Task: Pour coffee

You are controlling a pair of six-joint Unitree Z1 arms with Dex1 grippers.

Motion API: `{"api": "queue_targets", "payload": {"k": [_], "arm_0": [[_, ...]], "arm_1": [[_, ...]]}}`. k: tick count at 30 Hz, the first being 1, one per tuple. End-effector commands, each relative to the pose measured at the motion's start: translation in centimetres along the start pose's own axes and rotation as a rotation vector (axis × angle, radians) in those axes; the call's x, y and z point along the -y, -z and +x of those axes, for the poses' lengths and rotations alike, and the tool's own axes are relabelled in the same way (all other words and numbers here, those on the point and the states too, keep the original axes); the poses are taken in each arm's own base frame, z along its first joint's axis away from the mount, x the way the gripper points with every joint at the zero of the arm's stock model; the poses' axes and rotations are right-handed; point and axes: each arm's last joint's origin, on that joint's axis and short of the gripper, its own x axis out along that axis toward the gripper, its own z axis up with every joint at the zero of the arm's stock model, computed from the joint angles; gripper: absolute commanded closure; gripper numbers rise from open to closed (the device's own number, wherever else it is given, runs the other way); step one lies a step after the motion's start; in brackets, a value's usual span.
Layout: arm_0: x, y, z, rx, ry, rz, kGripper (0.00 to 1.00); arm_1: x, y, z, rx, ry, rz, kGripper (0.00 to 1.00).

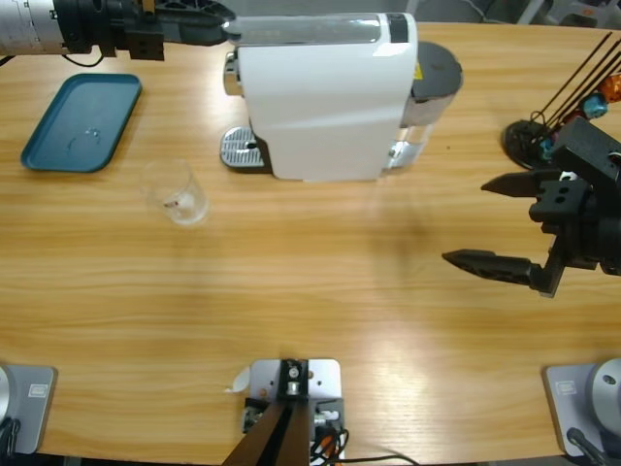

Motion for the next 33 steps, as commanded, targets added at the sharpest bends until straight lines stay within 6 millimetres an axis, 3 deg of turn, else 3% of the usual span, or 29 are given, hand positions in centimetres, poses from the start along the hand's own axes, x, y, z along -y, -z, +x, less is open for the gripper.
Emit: {"api": "queue_targets", "payload": {"k": [1, 14, 17, 20, 24, 25, 26, 27, 29, 33], "arm_0": [[-0.8, 0.3, 0.6, -0.024, 0.003, -0.011, 1.0], [2.2, 1.1, -4.0, 0.066, 0.042, 0.049, 1.0], [2.6, 1.0, -4.0, 0.069, 0.05, 0.052, 1.0], [2.4, 0.8, -3.1, 0.053, 0.048, 0.045, 1.0], [0.2, 1.2, -3.7, 0.069, -0.012, -0.009, 1.0], [-0.2, 1.4, -3.8, 0.068, -0.021, -0.018, 0.756], [-0.6, 1.6, -3.9, 0.067, -0.029, -0.024, 0.388], [-0.8, 1.7, -4.0, 0.066, -0.034, -0.029, 0.254], [-1.1, 1.7, -3.7, 0.06, -0.038, -0.037, 0.095], [-1.2, 1.1, -3.1, 0.053, -0.03, -0.041, 0.057]], "arm_1": [[-0.3, 0.6, 0.6, -0.029, -0.033, -0.02, 0.0], [-0.3, 0.6, 0.5, -0.025, -0.034, -0.022, 0.0], [-0.3, 0.6, 0.6, -0.027, -0.034, -0.022, 0.0], [-0.3, 0.6, 0.5, -0.026, -0.034, -0.022, 0.0], [-0.3, 0.7, 0.5, -0.023, -0.037, -0.023, 0.0], [-0.3, 0.7, 0.5, -0.022, -0.037, -0.024, 0.0], [-0.3, 0.7, 0.5, -0.023, -0.037, -0.023, 0.0], [-0.3, 0.7, 0.5, -0.023, -0.037, -0.023, 0.0], [-0.3, 0.7, 0.5, -0.024, -0.037, -0.023, 0.0], [-0.3, 0.7, 0.6, -0.026, -0.039, -0.025, 0.0]]}}
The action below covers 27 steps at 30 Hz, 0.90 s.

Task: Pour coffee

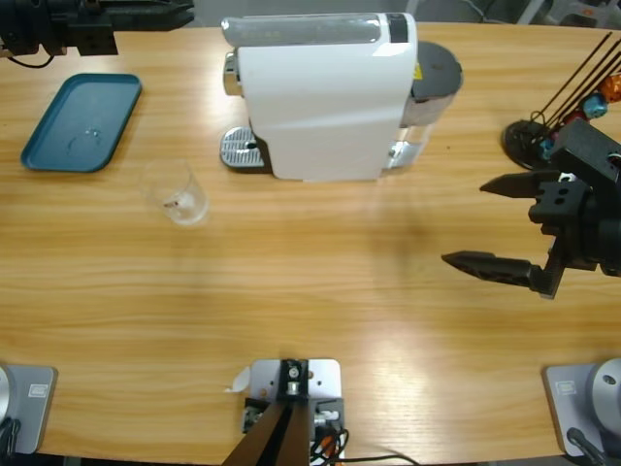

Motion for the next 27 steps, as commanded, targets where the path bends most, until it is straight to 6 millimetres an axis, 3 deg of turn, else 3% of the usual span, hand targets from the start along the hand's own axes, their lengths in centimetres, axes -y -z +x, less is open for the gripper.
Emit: {"api": "queue_targets", "payload": {"k": [1, 11, 15, 21, 23, 27], "arm_0": [[-1.9, -0.3, 1.2, -0.02, -0.026, -0.048, 0.045], [-1.5, -1.3, 4.6, -0.067, 0.0, -0.045, 0.11], [-1.9, -1.2, 5.1, -0.08, -0.006, -0.056, 0.116], [-1.8, -1.0, 5.3, -0.084, -0.005, -0.054, 0.21], [-1.6, -1.0, 5.3, -0.082, 0.0, -0.052, 0.381], [-1.4, -1.0, 5.1, -0.079, 0.006, -0.05, 0.509]], "arm_1": [[-0.3, 0.6, 0.6, -0.026, -0.032, -0.017, 0.0], [-0.3, 0.7, 0.5, -0.025, -0.033, -0.017, 0.0], [-0.3, 0.7, 0.5, -0.025, -0.032, -0.018, 0.0], [-0.3, 0.7, 0.5, -0.024, -0.034, -0.018, 0.0], [-0.3, 0.7, 0.5, -0.025, -0.033, -0.018, 0.0], [-0.3, 0.6, 0.6, -0.025, -0.034, -0.018, 0.0]]}}
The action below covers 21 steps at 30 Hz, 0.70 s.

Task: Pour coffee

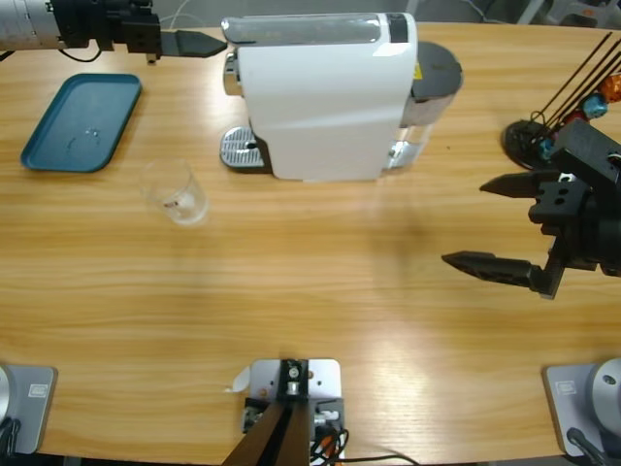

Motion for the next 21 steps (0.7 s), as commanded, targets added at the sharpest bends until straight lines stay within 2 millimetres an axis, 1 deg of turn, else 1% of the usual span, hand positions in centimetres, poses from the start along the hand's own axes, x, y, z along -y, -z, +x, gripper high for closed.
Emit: {"api": "queue_targets", "payload": {"k": [1, 2, 3, 5, 6, 7, 9, 21], "arm_0": [[-0.79, 0.1, 0.98, -0.022, -0.003, -0.025, 0.595], [-0.73, 0.09, 0.95, -0.021, -0.001, -0.024, 0.65], [-0.72, 0.07, 0.98, -0.021, 0.0, -0.023, 0.659], [-0.61, 0.09, 1.1, -0.023, 0.003, -0.02, 0.821], [-0.57, 0.13, 1.11, -0.025, 0.005, -0.018, 0.881], [-0.53, 0.16, 1.09, -0.025, 0.007, -0.017, 0.902], [-0.58, 0.27, 1.02, -0.024, 0.006, -0.017, 1.0], [-0.37, 0.27, 0.96, -0.018, 0.018, -0.004, 1.0]], "arm_1": [[-0.29, 0.64, 0.56, -0.025, -0.031, -0.015, 0.0], [-0.3, 0.64, 0.55, -0.025, -0.031, -0.015, 0.0], [-0.3, 0.66, 0.54, -0.025, -0.031, -0.015, 0.0], [-0.3, 0.65, 0.54, -0.025, -0.031, -0.016, 0.0], [-0.3, 0.64, 0.54, -0.024, -0.031, -0.016, 0.0], [-0.3, 0.64, 0.54, -0.024, -0.031, -0.016, 0.0], [-0.29, 0.66, 0.54, -0.025, -0.031, -0.016, 0.0], [-0.29, 0.65, 0.54, -0.025, -0.03, -0.016, 0.0]]}}
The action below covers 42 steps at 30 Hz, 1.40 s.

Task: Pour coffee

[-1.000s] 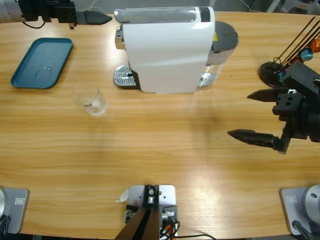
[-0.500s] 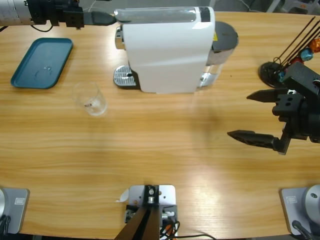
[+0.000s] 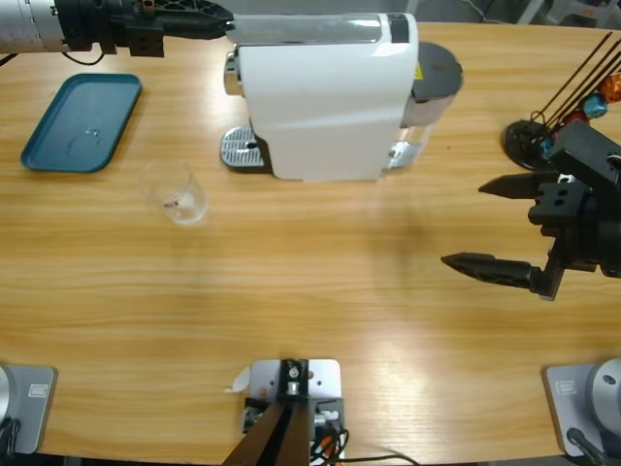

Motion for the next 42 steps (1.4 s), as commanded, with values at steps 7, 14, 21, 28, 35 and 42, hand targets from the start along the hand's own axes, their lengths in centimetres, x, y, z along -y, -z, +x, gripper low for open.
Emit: {"api": "queue_targets", "payload": {"k": [7, 14, 21, 28, 35, 42], "arm_0": [[1.3, 0.0, 0.1, 0.006, 0.047, 0.021, 1.0], [2.3, -0.3, -0.4, 0.022, 0.068, 0.035, 1.0], [3.4, -0.9, -0.3, 0.029, 0.093, 0.044, 1.0], [3.8, -0.8, 0.1, 0.02, 0.103, 0.047, 1.0], [4.2, -0.7, -0.1, 0.018, 0.109, 0.055, 1.0], [7.4, -0.1, -2.5, 0.06, 0.064, 0.157, 0.208]], "arm_1": [[-0.3, 0.6, 0.6, -0.027, -0.026, -0.015, 0.0], [-0.3, 0.6, 0.6, -0.026, -0.026, -0.015, 0.0], [-0.3, 0.6, 0.6, -0.026, -0.026, -0.015, 0.0], [-0.3, 0.6, 0.6, -0.025, -0.026, -0.015, 0.0], [-0.3, 0.6, 0.5, -0.023, -0.026, -0.015, 0.0], [-0.3, 0.6, 0.6, -0.024, -0.027, -0.015, 0.0]]}}
